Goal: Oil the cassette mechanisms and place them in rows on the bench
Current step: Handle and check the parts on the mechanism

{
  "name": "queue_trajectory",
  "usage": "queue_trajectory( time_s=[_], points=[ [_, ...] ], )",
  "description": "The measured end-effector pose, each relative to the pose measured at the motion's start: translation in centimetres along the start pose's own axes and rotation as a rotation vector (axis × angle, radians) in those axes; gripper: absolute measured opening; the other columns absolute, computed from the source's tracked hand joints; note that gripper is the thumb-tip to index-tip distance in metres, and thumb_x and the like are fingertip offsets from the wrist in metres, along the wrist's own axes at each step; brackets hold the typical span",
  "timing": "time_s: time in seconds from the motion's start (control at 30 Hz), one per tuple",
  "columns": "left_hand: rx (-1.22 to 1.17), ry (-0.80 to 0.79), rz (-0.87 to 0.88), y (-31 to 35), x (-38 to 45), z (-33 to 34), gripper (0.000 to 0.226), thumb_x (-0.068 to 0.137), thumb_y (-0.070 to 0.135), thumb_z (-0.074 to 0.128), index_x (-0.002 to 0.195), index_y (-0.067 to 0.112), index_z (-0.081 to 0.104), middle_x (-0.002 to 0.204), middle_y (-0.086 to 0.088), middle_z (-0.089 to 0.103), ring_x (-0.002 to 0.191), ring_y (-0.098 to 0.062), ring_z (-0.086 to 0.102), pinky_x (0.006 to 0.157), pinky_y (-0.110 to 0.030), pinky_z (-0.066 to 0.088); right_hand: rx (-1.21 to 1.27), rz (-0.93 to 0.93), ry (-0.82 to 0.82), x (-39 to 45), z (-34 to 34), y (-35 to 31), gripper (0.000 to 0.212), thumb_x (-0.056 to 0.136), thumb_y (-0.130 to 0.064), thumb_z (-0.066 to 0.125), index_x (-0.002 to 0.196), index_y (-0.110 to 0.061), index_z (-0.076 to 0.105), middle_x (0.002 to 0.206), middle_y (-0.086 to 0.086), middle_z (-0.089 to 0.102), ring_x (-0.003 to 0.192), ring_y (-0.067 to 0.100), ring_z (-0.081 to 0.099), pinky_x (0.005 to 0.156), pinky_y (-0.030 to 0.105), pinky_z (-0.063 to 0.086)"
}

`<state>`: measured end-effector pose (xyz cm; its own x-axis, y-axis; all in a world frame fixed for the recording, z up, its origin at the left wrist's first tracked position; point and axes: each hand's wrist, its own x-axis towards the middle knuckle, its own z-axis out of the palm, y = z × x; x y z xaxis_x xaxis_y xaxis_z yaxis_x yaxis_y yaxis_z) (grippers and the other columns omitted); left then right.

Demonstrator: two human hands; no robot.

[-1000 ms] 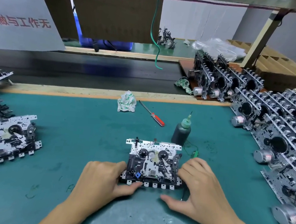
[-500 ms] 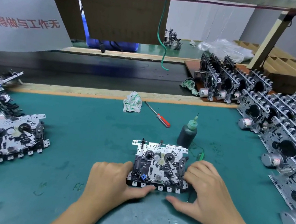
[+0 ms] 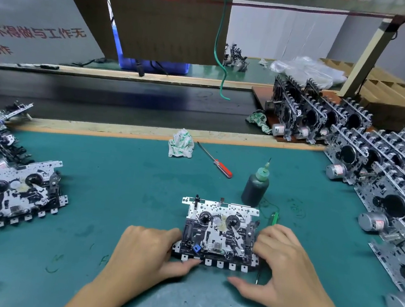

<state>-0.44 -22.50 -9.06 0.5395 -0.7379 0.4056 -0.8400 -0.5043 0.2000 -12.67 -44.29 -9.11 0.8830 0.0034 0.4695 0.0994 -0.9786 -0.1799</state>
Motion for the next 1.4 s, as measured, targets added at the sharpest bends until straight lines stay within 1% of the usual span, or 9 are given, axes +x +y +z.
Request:
queue_trajectory(
  time_s=[0.2,0.33,0.43,0.6,0.8,0.93,1.03,1.23,1.4],
  points=[
    [-0.003,-0.006,-0.034,0.9,0.1,-0.5,0.063,0.056,0.083,0.048,0.052,0.021,0.034,0.035,0.007,0.04,0.031,-0.013,0.043,0.032,-0.018,0.033,-0.036,0.032,0.062,0.0,0.3,0.1,0.047,0.069,-0.06,0.059,0.052,-0.016,0.055,0.057,-0.008,0.053,0.066,0.015,0.053,0.079,0.027,0.038],
    [0.012,0.065,-0.171,2.1,0.4,0.3,0.063,0.056,0.077,0.048,0.041,0.016,0.041,0.03,0.001,0.037,0.027,-0.018,0.041,0.036,-0.015,0.024,-0.013,0.036,0.045,0.0,0.2,0.1,0.048,0.068,-0.06,0.061,0.054,-0.015,0.054,0.059,-0.007,0.051,0.067,0.014,0.048,0.079,0.026,0.037],
    [0.009,0.081,-0.157,1.9,0.5,0.3,0.065,0.057,0.076,0.047,0.039,0.015,0.042,0.029,0.0,0.036,0.026,-0.019,0.04,0.035,-0.015,0.024,-0.009,0.022,0.045,0.0,0.0,0.0,0.052,0.066,-0.065,0.063,0.054,-0.017,0.049,0.058,-0.007,0.048,0.063,0.016,0.047,0.08,0.029,0.038],
    [-0.072,0.007,-0.098,1.0,0.4,0.0,0.072,0.051,0.09,0.042,0.044,0.018,0.041,0.031,0.006,0.039,0.029,-0.011,0.04,0.033,-0.017,0.031,-0.089,0.039,0.112,-0.1,0.4,-0.3,0.051,0.072,-0.063,0.057,0.051,-0.016,0.048,0.055,-0.008,0.047,0.061,0.016,0.049,0.081,0.032,0.038],
    [-0.069,-0.041,0.13,0.1,-0.1,0.0,0.065,0.062,0.082,0.05,0.051,0.017,0.053,0.035,0.006,0.039,0.033,-0.01,0.04,0.034,-0.021,0.03,-0.143,0.087,0.132,-0.2,0.6,-0.4,0.059,0.062,-0.073,0.057,0.05,-0.015,0.052,0.055,-0.006,0.052,0.061,0.018,0.054,0.086,0.029,0.035],
    [-0.072,0.007,0.116,0.1,-0.1,-0.2,0.057,0.062,0.072,0.056,0.05,0.019,0.04,0.035,0.006,0.038,0.032,-0.01,0.039,0.032,-0.02,0.028,-0.162,0.097,0.154,-0.4,1.0,-0.8,0.06,0.063,-0.073,0.056,0.048,-0.015,0.052,0.052,-0.006,0.053,0.062,0.017,0.057,0.09,0.031,0.034],
    [-0.065,0.016,0.132,0.1,-0.2,-0.2,0.054,0.063,0.069,0.057,0.052,0.019,0.039,0.035,0.006,0.037,0.033,-0.011,0.038,0.034,-0.021,0.027,-0.176,0.099,0.169,-0.2,1.1,-0.9,0.057,0.063,-0.07,0.057,0.048,-0.016,0.052,0.052,-0.007,0.053,0.062,0.016,0.058,0.092,0.036,0.035],
    [-0.04,0.007,0.143,-0.3,0.1,0.0,0.058,0.077,0.066,0.049,0.051,0.014,0.045,0.036,0.005,0.038,0.032,-0.013,0.039,0.032,-0.021,0.03,-0.163,-0.034,0.073,-0.2,0.4,0.4,0.049,0.075,-0.06,0.055,0.056,-0.015,0.053,0.06,-0.005,0.053,0.066,0.019,0.056,0.089,0.033,0.037],
    [0.035,0.121,0.13,0.3,0.0,0.1,0.057,0.081,0.058,0.05,0.047,0.013,0.041,0.035,0.001,0.031,0.029,-0.019,0.032,0.033,-0.021,0.023,-0.119,-0.032,0.064,-0.3,0.4,0.3,0.052,0.073,-0.064,0.057,0.057,-0.015,0.053,0.061,-0.005,0.053,0.067,0.018,0.055,0.092,0.033,0.037]
  ],
)
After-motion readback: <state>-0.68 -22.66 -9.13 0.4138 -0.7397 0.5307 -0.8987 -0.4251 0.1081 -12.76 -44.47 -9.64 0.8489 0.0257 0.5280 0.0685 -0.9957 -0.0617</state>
